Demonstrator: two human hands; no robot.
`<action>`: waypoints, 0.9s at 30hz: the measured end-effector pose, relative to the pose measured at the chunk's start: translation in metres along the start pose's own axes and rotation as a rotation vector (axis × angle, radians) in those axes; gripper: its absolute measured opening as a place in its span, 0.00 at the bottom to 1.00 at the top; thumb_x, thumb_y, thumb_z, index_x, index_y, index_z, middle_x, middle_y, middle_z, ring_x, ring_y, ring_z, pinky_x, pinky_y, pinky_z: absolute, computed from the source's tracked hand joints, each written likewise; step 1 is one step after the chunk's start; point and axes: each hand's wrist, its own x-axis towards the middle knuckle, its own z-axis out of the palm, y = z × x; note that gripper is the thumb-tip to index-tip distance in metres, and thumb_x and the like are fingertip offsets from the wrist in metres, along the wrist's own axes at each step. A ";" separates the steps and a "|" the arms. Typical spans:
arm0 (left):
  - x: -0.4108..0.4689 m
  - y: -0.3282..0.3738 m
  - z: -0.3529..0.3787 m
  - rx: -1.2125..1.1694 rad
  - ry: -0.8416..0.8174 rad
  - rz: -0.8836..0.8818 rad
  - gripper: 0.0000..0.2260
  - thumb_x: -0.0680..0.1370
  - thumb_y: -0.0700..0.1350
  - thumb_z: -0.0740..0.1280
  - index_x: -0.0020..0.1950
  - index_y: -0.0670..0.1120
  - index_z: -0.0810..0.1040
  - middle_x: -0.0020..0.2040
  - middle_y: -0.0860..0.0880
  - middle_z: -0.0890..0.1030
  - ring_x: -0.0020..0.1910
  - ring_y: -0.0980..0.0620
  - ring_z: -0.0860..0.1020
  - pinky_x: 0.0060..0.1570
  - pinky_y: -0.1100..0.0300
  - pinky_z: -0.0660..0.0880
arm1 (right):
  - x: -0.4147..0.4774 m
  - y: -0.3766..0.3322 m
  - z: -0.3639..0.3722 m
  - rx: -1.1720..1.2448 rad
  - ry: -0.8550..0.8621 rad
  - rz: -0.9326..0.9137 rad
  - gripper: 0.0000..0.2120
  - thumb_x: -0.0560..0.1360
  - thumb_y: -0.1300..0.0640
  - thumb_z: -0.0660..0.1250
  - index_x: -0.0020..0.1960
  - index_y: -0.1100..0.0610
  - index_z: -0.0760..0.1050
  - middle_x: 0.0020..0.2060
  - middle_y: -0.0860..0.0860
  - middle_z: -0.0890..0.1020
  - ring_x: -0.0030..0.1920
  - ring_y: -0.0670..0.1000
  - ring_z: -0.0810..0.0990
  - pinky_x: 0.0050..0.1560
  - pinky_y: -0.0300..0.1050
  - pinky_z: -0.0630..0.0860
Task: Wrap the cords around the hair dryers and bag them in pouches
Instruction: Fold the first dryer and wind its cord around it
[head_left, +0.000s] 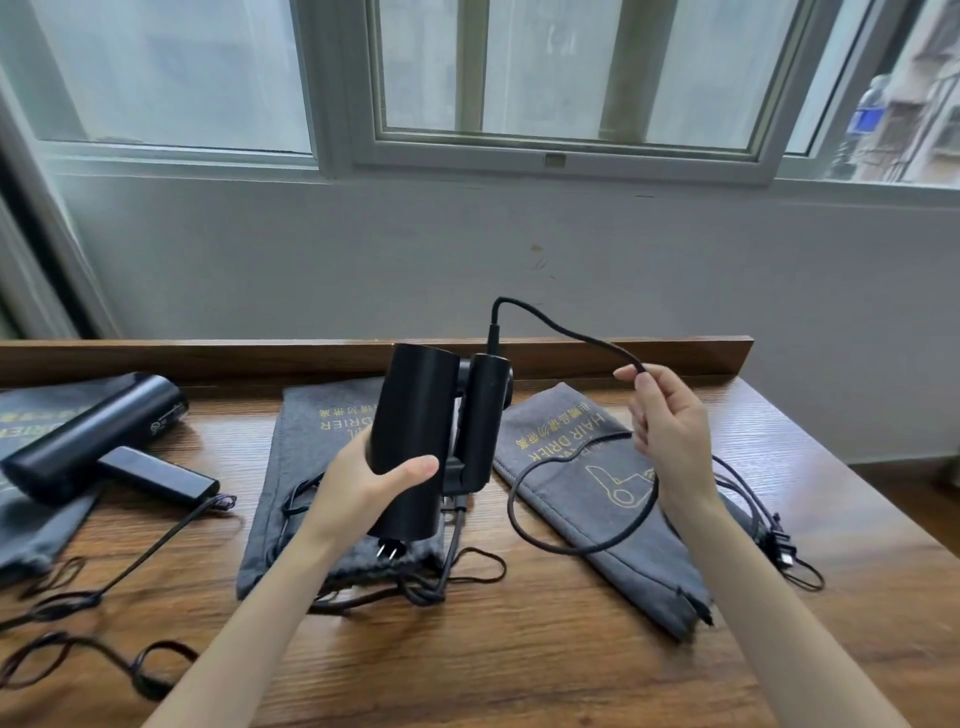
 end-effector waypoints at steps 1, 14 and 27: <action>0.000 -0.003 0.002 0.009 0.007 -0.009 0.27 0.55 0.63 0.69 0.51 0.55 0.76 0.46 0.55 0.82 0.43 0.60 0.81 0.38 0.67 0.74 | -0.001 -0.004 0.001 0.010 -0.036 -0.055 0.13 0.81 0.60 0.55 0.46 0.54 0.77 0.21 0.43 0.63 0.22 0.41 0.58 0.20 0.32 0.56; -0.005 -0.003 0.021 -0.112 -0.033 -0.007 0.28 0.56 0.61 0.70 0.54 0.57 0.73 0.50 0.57 0.80 0.46 0.64 0.79 0.40 0.69 0.75 | -0.030 0.001 0.022 -0.370 -0.384 -0.249 0.08 0.79 0.55 0.60 0.45 0.48 0.77 0.24 0.46 0.67 0.26 0.48 0.62 0.28 0.43 0.58; -0.008 -0.010 0.033 -0.269 0.093 -0.015 0.28 0.57 0.58 0.72 0.56 0.54 0.74 0.52 0.52 0.81 0.51 0.55 0.80 0.52 0.54 0.77 | -0.047 0.007 0.033 -0.349 -0.515 0.016 0.11 0.77 0.59 0.64 0.37 0.57 0.67 0.20 0.48 0.76 0.22 0.43 0.70 0.30 0.34 0.67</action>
